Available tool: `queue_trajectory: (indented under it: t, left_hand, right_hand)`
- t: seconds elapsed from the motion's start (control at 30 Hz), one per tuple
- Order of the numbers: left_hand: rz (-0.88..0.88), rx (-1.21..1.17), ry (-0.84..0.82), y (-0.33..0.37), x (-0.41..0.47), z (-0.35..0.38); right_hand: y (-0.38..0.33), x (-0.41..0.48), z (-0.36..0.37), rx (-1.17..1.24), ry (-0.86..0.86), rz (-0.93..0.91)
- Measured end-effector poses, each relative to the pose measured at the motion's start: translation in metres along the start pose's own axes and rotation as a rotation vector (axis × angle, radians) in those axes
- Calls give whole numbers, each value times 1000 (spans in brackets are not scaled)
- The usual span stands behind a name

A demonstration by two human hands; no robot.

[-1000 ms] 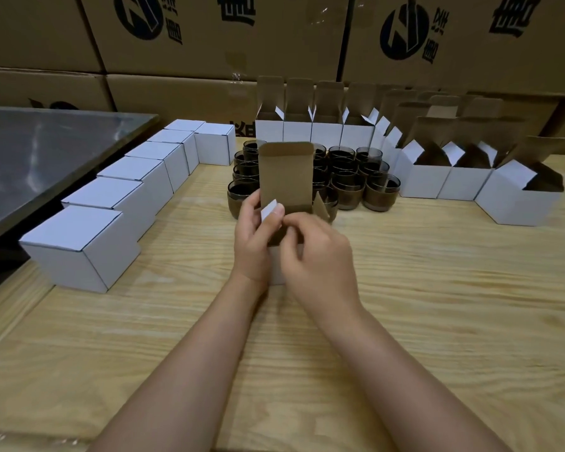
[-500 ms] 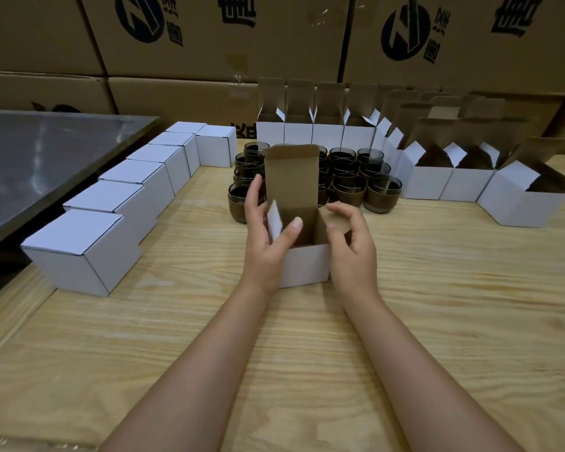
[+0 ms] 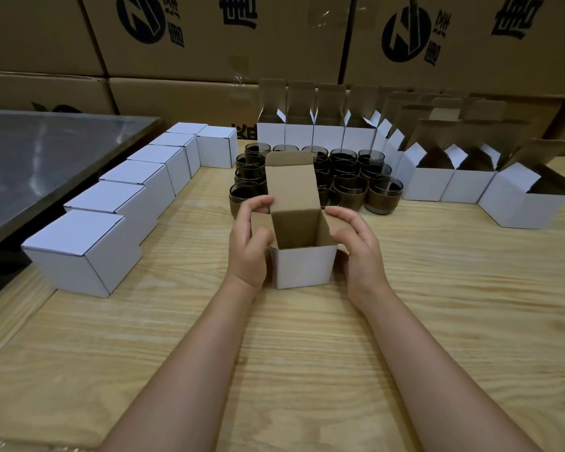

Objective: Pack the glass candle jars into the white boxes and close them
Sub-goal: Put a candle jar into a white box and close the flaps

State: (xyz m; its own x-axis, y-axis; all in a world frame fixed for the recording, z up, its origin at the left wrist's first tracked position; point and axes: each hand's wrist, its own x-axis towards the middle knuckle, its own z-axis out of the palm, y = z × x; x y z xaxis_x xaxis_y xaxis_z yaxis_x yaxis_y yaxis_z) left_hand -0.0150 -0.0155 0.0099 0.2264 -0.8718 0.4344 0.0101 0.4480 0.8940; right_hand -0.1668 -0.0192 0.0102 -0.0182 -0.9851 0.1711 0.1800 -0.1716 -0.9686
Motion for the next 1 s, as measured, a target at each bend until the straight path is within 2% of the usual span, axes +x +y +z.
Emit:
queue_trajectory:
  t: [0.07,0.17,0.23,0.33,0.43,0.63,0.77,1.0]
  left_hand:
    - [33,30,4,0,0,0]
    - [43,40,11,-1,-1,-1]
    - [44,48,11,-2,-1,-1]
    - [69,76,18,-4,0,0]
    - [94,93,20,-4,1,1]
    - [67,76,21,-5,1,2]
    - [46,53,25,-5,1,1]
    - [47,68,31,-5,1,1]
  right_hand:
    - [-3,5,-2,-7,7,-26]
    - [-9,21,-9,-9,262,-88]
    - [-7,34,-14,-204,345,-123]
    - [3,44,-13,-594,188,-104]
    - [12,45,-8,-725,133,-125]
    - [9,42,-11,-663,103,-197]
    - [7,39,-21,-630,172,-198]
    - [-40,34,-28,-254,291,-276]
